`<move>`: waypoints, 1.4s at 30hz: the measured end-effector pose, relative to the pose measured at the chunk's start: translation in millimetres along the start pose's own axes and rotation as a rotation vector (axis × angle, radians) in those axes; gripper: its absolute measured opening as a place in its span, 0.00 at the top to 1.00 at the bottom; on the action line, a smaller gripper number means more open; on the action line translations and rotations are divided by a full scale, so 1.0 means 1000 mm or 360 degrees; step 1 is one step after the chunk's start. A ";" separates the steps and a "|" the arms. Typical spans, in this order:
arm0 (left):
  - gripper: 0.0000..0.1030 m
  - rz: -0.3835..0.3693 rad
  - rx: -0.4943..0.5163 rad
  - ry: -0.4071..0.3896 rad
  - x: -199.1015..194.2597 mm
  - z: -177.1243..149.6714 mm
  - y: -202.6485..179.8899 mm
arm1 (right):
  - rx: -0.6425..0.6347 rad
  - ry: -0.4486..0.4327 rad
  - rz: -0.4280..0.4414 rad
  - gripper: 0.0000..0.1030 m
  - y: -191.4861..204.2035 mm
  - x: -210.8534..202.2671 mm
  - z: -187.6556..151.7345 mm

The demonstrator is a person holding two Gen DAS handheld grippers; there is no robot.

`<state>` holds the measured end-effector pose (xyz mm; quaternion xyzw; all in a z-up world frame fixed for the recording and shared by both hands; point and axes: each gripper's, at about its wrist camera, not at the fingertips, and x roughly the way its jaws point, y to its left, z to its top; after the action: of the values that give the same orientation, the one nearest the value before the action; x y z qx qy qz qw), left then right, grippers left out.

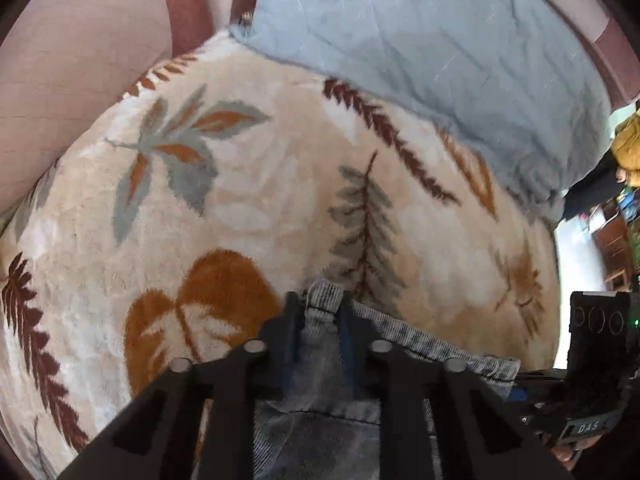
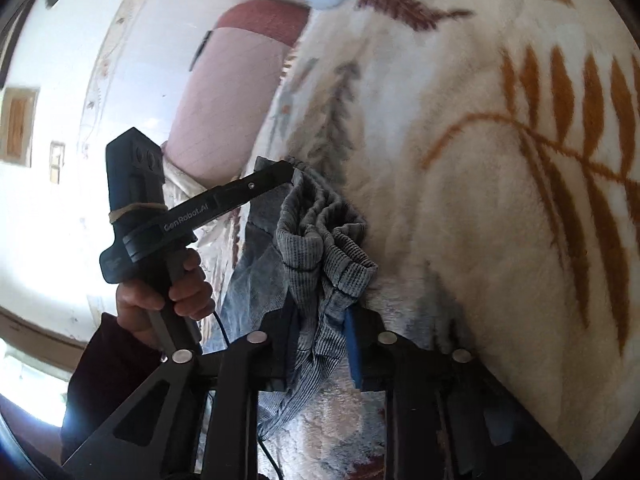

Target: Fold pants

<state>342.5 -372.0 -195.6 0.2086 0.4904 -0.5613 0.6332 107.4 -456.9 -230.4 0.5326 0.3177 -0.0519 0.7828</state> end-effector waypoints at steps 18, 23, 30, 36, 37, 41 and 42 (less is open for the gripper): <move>0.84 -0.0022 -0.0249 -0.0521 -0.182 -0.097 0.036 | -0.0831 -0.0038 0.0143 0.84 0.158 -0.010 -0.093; 0.85 0.0080 -0.0389 -0.0538 -0.211 -0.153 0.068 | -0.1005 0.0094 0.0181 0.84 0.195 0.016 -0.134; 0.85 0.0231 -0.0685 -0.0394 -0.193 -0.228 0.131 | -0.1087 0.0459 0.0076 0.84 0.198 0.086 -0.186; 0.85 0.0318 -0.0825 -0.0348 -0.188 -0.270 0.149 | -0.1093 0.0777 -0.0013 0.83 0.179 0.134 -0.214; 0.85 0.0313 -0.0819 -0.0364 -0.192 -0.272 0.145 | -0.1085 0.0793 -0.0033 0.79 0.175 0.137 -0.216; 0.85 0.0326 -0.0772 -0.0436 -0.204 -0.265 0.127 | -0.0954 0.0852 0.0113 0.69 0.175 0.123 -0.207; 0.85 0.0334 -0.0775 -0.0437 -0.203 -0.263 0.124 | -0.0950 0.0813 0.0181 0.69 0.178 0.114 -0.199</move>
<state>376.9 -20.1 -170.6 0.0223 0.4962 -0.3816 0.7795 184.6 -178.6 -197.1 0.2942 0.4732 0.2203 0.8006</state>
